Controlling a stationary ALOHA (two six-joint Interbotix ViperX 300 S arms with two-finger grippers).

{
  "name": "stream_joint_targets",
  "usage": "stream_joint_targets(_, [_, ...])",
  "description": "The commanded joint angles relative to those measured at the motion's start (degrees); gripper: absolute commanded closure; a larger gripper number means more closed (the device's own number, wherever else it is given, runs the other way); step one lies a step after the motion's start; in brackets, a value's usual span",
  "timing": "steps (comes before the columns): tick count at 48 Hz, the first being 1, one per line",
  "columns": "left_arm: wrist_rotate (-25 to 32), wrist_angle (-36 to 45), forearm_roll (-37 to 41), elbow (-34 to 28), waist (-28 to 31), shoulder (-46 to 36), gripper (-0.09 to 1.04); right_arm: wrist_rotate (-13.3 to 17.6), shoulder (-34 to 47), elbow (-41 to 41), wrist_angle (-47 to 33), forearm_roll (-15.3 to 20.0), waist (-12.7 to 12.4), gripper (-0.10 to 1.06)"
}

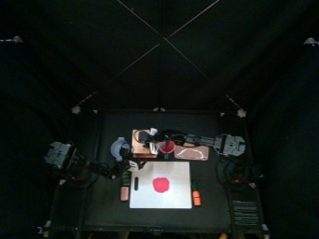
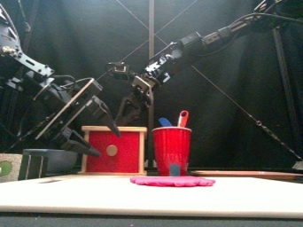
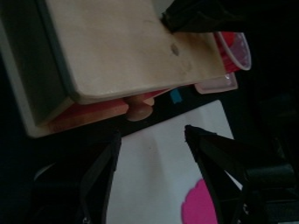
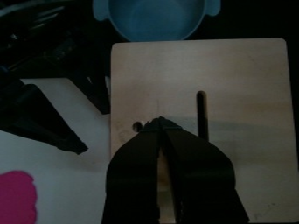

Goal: Get the cutter from the drawer then cut the dough then place the extra dough in the bowl
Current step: Open the drawer

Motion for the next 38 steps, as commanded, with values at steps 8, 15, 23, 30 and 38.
stream_joint_targets(8, [0.26,0.0,-3.96,-1.41,2.46,0.53,0.04,-0.09,-0.79,0.7,0.26,-0.79,0.53,0.91])
stream_joint_targets(15, [0.53,-0.09,-3.69,-1.67,3.96,0.79,0.05,-0.09,-0.79,0.88,0.0,-1.14,0.53,0.91])
stream_joint_targets(23, [0.62,-0.09,-3.16,-2.55,5.01,1.32,0.05,-0.09,-0.79,0.97,0.0,-1.14,0.53,0.91])
stream_joint_targets(30, [0.62,-0.09,-2.29,-3.25,5.36,2.11,0.05,-0.09,-0.79,1.05,-0.09,-1.23,0.53,0.91])
stream_joint_targets(38, [0.62,-0.09,-2.02,-3.25,5.62,2.2,0.06,-0.09,-0.62,1.05,-0.09,-1.23,0.62,0.91])
